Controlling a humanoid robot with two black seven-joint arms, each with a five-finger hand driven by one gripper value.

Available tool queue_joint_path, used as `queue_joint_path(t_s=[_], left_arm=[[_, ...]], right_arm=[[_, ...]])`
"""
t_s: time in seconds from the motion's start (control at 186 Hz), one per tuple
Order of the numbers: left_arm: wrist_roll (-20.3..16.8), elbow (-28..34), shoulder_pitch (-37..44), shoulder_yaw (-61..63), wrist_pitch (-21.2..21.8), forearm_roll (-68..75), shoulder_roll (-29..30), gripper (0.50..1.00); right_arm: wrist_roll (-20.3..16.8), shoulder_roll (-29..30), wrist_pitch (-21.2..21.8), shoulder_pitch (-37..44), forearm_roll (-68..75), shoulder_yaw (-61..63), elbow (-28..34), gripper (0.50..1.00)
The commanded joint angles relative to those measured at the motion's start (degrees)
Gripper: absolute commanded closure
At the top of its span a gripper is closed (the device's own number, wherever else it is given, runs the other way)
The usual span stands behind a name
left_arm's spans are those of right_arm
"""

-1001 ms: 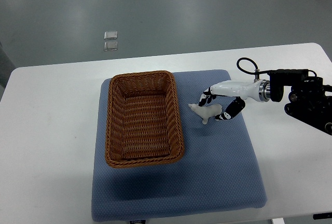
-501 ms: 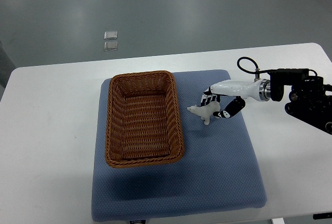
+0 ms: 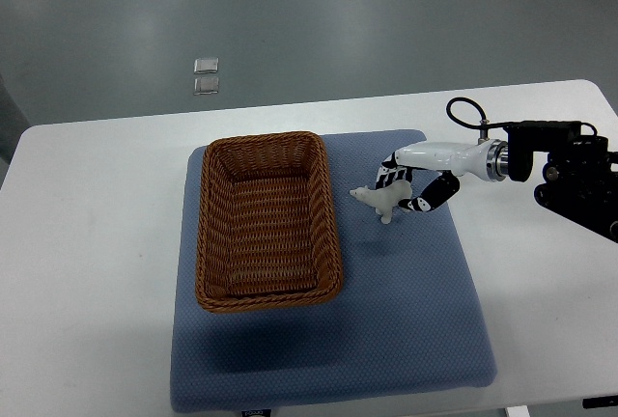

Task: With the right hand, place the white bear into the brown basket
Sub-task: 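Lift the bear with the right hand and carry it over the basket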

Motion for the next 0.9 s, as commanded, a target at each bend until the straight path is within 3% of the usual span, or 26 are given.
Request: queue_joint_path(t_s=[0.0,0.414,0.894], left_arm=[[0.0,0.0,0.0,0.1,0.1,0.0,0.0,0.500],[0.0,0.0,0.0,0.1,0.1,0.0,0.0,0.500],[0.0,0.0,0.0,0.0,0.0,0.0,0.0,0.500]], right_arm=[[0.0,-0.2,0.1,1.6,0.0,0.0,0.0,0.948],[-0.3,1.4,0.9,12.3,1.7,-0.2,0.0,0.948],[-1.3,18.8,0.0,12.2,1.4,-0.7,-1.5,0.946]])
